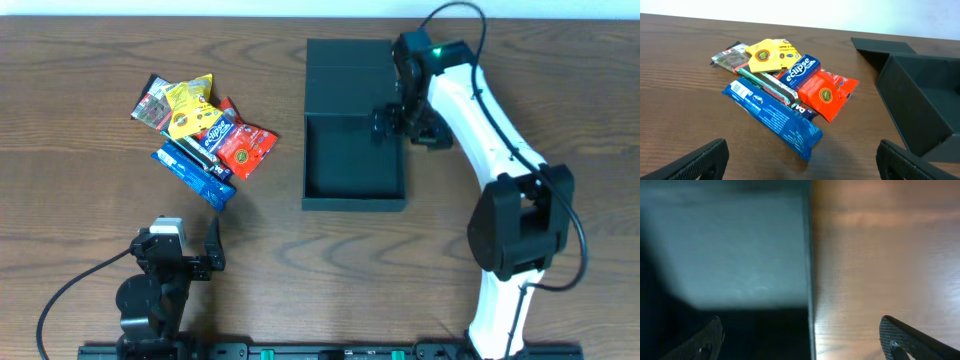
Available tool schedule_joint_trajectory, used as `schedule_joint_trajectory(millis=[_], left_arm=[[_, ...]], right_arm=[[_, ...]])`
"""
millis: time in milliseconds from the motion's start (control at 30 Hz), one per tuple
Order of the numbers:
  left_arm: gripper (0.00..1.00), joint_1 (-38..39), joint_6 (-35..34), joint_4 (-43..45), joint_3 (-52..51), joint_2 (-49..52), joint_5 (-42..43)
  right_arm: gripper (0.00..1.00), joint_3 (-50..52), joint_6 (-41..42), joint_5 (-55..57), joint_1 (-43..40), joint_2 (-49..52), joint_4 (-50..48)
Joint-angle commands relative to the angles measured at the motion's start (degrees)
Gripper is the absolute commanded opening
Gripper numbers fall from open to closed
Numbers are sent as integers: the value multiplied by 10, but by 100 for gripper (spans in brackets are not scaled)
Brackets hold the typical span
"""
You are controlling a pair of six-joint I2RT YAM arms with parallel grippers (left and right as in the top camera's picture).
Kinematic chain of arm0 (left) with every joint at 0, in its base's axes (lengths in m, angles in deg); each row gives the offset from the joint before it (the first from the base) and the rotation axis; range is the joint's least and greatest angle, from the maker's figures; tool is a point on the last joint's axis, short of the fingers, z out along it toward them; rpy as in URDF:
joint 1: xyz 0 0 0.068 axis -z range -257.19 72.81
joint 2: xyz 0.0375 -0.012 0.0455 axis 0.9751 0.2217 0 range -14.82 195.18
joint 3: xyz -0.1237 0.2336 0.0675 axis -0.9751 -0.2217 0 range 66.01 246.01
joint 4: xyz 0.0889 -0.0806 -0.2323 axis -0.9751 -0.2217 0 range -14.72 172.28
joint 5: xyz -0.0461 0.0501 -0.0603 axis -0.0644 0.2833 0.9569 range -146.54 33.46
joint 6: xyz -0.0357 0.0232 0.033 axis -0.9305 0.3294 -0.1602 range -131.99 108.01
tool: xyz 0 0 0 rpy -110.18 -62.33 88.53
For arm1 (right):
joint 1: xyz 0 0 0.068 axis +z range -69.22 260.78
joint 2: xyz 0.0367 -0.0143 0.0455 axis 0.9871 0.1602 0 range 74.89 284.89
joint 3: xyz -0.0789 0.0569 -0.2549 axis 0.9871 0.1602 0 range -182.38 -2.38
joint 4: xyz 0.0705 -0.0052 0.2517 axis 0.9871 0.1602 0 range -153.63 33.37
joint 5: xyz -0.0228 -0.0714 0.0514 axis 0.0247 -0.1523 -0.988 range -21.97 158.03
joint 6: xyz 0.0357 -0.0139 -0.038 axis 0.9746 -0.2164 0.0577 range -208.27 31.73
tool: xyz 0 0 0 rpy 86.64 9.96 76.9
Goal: Pack container
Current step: 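Release the box and raise the right gripper away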
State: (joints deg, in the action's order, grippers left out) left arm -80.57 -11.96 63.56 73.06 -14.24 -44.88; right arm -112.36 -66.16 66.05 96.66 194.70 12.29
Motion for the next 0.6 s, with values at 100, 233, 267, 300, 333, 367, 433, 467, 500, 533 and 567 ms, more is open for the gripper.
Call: schedule_joint_trajectory(millis=[100,233,267,300,333,367,433,467,500,533,567], left_arm=[[95,-2,4,-4,-12,-4,2],[95,-2,4,-4,-13,-4,2],[95,-2,4,-4,-13,-4,2],[95,-2,4,-4,-12,-4,2],[95,-2,4,-4,-12,-4,2],[95,-2,4,-4,-12,-4,2],[95,-3,11,-4,-12,-4,-7],[95,-3,10,-2,-13,-4,-7],[95,-2,5,-3,-13,-4,4],[95,-2,-16,-2,-13,-4,17],[95,-2,-59,-2,-13,-4,32]], right_arm=[[99,-96,10,-4,-5,-141,-36],[99,-96,10,-4,-5,-203,-70],[99,-96,9,-4,-5,-216,-75],[99,-96,-1,-4,-5,-226,-78],[99,-96,-9,-4,-5,-231,-79],[99,-96,-19,-4,-5,-238,-79],[99,-96,-29,-4,-5,-243,-80],[99,-96,-29,-4,-5,-243,-79],[99,-96,-29,-4,-5,-243,-75],[99,-96,-29,-4,-5,-243,-73],[99,-96,-30,-4,-5,-242,-70]])
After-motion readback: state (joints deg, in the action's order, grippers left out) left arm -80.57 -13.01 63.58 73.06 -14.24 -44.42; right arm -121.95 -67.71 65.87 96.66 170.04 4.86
